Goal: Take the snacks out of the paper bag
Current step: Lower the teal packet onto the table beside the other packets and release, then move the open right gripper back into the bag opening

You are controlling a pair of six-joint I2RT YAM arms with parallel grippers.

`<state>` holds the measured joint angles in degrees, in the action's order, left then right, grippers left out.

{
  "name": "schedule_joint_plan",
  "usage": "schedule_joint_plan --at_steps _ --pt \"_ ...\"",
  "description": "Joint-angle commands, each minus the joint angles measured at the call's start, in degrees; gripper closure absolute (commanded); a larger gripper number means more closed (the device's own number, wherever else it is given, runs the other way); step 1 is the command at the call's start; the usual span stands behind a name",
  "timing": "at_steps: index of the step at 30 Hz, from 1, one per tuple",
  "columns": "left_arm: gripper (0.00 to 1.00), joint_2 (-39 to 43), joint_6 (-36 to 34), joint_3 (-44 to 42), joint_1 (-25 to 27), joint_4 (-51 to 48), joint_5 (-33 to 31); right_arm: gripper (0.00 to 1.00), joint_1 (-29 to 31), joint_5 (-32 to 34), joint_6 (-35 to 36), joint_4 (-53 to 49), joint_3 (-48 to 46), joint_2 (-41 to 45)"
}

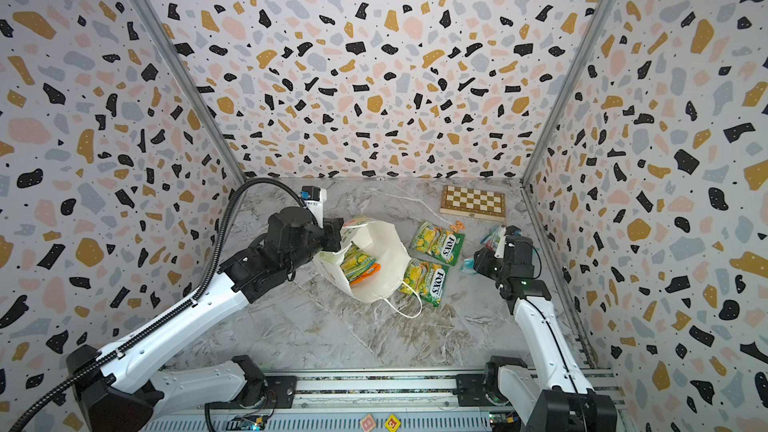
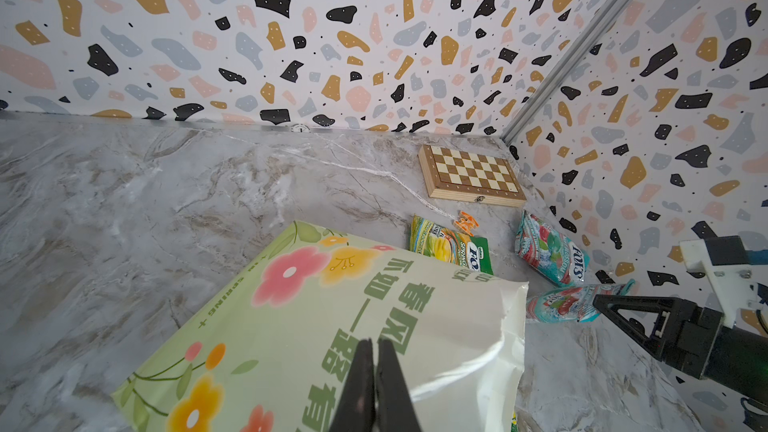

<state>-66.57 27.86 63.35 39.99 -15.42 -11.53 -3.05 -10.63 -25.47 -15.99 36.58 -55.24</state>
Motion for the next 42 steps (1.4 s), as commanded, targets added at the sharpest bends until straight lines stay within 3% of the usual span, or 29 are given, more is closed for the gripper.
schedule_joint_plan --at_steps 1,12,15,17,24,27,33,42 --pt "1.0 0.8 -0.6 0.1 0.2 0.9 -0.9 0.46 -0.1 5.4 -0.3 -2.9 2.2 2.5" --pt "1.0 0.9 -0.8 0.1 0.2 1.0 -1.0 0.42 -0.1 15.1 -1.9 -6.0 4.9 10.3" --pt "1.0 1.0 -0.7 -0.1 0.2 1.1 -1.0 0.42 -0.1 15.2 -0.9 -6.1 5.9 10.7" --pt "1.0 1.0 -0.8 -0.1 0.2 1.3 -0.9 0.42 -0.1 12.1 0.0 -5.1 6.0 10.3" --pt "1.0 1.5 -1.0 -0.4 0.2 1.9 0.0 0.42 1.0 -13.0 1.9 4.3 4.4 7.6" --pt "1.0 2.2 -1.3 -0.7 0.2 2.6 0.6 0.42 3.9 -20.0 2.6 7.8 4.2 6.1" --pt "1.0 2.9 -1.3 -1.2 0.2 3.1 1.2 0.42 14.5 -24.2 4.7 11.1 5.9 3.0" --pt "1.0 3.8 -1.3 -1.3 0.2 4.0 2.1 0.42 29.2 -24.3 9.5 12.1 9.3 -3.0"
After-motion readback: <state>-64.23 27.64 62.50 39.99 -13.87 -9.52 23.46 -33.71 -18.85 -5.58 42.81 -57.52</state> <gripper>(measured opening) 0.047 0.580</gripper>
